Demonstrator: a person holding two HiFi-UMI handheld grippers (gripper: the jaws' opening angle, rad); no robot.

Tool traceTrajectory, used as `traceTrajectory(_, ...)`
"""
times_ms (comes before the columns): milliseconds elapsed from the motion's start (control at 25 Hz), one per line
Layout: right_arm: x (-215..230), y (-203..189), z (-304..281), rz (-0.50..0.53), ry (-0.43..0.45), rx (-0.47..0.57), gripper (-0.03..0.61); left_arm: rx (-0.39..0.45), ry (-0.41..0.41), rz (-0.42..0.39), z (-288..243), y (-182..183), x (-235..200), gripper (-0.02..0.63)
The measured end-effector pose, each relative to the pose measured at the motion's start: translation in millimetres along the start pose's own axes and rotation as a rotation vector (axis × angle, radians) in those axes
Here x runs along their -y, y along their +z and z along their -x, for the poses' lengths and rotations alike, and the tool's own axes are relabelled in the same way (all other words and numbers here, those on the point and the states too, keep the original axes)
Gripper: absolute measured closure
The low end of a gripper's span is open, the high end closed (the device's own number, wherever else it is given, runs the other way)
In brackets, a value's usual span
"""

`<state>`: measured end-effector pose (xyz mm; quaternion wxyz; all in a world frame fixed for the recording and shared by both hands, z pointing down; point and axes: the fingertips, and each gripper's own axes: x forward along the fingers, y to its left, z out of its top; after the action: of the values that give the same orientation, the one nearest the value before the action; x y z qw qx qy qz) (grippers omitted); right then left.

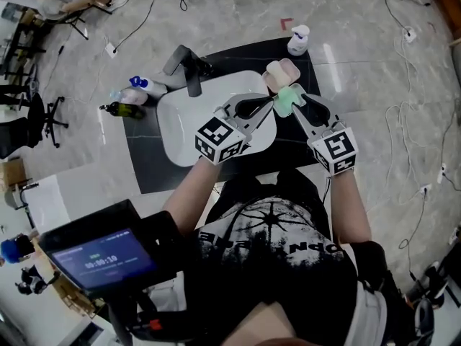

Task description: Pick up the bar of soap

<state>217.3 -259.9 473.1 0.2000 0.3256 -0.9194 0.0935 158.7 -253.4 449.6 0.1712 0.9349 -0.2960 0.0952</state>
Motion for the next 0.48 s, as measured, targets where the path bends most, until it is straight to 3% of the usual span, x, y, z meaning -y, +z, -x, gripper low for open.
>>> traceTrajectory(320,21,-63,-51,-0.021,-0.033,-0.188,0.350,-0.140,-0.031,0.066,-38,-43,-29,0.597)
traceTrajectory(480,28,-92,-67,-0.012,-0.042,-0.282,0.328,-0.221,-0.046,0.107,-56,-66,-38,0.541)
